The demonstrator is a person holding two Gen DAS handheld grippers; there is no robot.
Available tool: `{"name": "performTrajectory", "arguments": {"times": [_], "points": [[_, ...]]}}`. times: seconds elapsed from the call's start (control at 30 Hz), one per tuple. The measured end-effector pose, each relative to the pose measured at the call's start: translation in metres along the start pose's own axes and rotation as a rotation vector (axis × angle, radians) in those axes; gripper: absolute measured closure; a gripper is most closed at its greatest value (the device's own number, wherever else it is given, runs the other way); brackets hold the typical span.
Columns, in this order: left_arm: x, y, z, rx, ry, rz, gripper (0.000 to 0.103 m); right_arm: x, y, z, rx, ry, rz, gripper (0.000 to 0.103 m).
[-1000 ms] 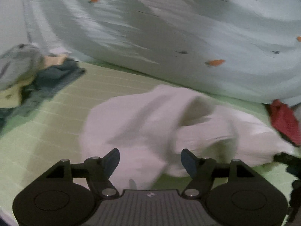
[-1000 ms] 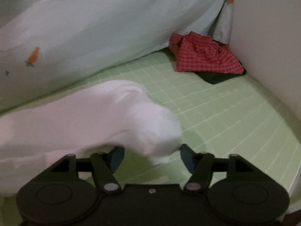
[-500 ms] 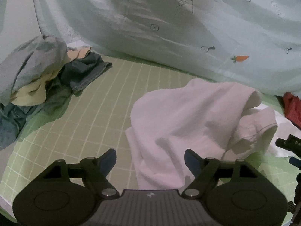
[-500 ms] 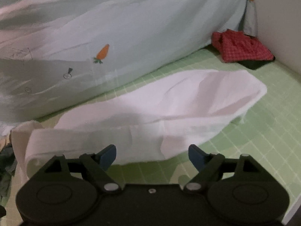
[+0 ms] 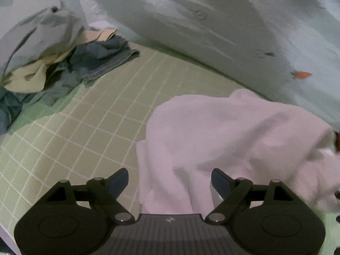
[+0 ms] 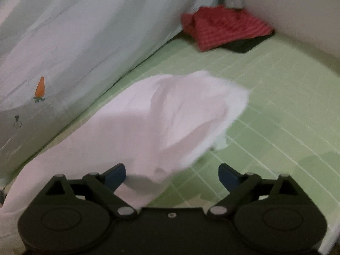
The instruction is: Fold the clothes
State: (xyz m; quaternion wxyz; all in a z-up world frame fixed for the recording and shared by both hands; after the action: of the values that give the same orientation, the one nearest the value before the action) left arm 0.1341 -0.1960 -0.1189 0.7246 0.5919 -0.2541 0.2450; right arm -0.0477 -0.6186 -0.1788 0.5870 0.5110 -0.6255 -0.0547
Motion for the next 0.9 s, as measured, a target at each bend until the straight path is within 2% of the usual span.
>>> {"name": "performTrajectory", "arguments": {"times": [0.07,0.1,0.13,0.17,0.23,0.33,0.5,0.57,0.6,0.63,0.7,0.77,0.83,0.9], "points": [[0.005,-0.013,0.0,0.023,0.032,-0.017,0.017,0.0,-0.016,-0.004,0.03,0.035,-0.022,0.021],[0.009,-0.018,0.001,0.022,0.031,-0.02,0.017,0.0,-0.025,-0.007,0.038,0.047,-0.037,0.035],[0.013,-0.024,0.003,0.021,0.03,-0.024,0.017,0.0,-0.035,-0.011,0.046,0.057,-0.053,0.053],[0.018,-0.03,0.006,0.024,0.014,-0.022,0.017,0.002,-0.046,-0.015,0.055,0.071,-0.068,0.061],[0.027,-0.044,0.01,0.041,-0.01,-0.024,0.016,0.007,-0.074,-0.028,0.055,0.104,-0.089,0.088],[0.04,-0.063,0.01,0.068,0.014,-0.036,0.016,0.023,-0.115,-0.051,0.036,0.139,-0.091,0.1],[0.054,-0.076,0.014,0.1,0.032,-0.017,0.016,0.087,-0.191,-0.103,0.025,0.246,-0.035,0.101],[0.055,-0.076,0.016,0.097,0.022,-0.013,0.016,0.116,-0.208,-0.112,-0.024,0.264,0.006,0.098],[0.054,-0.074,0.014,0.101,0.024,-0.01,0.016,0.128,-0.212,-0.114,-0.06,0.277,0.008,0.08],[0.053,-0.072,0.013,0.104,0.026,-0.007,0.016,0.136,-0.21,-0.115,-0.076,0.285,-0.003,0.054],[0.05,-0.068,0.01,0.106,0.041,-0.004,0.016,0.143,-0.188,-0.115,-0.073,0.272,0.007,0.035],[0.045,-0.061,0.005,0.099,0.072,-0.003,0.016,0.133,-0.147,-0.112,-0.036,0.264,0.041,0.025],[0.041,-0.051,0.002,0.079,0.082,0.007,0.016,0.116,-0.108,-0.109,-0.003,0.247,0.066,0.005],[0.037,-0.041,0.001,0.064,0.074,0.018,0.012,0.092,-0.069,-0.112,0.056,0.236,0.081,0.0]]}}
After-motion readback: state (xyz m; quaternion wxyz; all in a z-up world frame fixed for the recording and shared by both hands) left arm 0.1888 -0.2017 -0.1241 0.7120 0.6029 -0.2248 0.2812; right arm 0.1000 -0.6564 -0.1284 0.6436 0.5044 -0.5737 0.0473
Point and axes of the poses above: each gripper's, at about its wrist camera, not at the fingertips, and y roughly against the way its jaws point, z to its right, x to its top, the point moved 7 cm from there along -y, roughly the way its jaws point, and after that the axes turned 8 degrees about z, right-handed, at the moved point
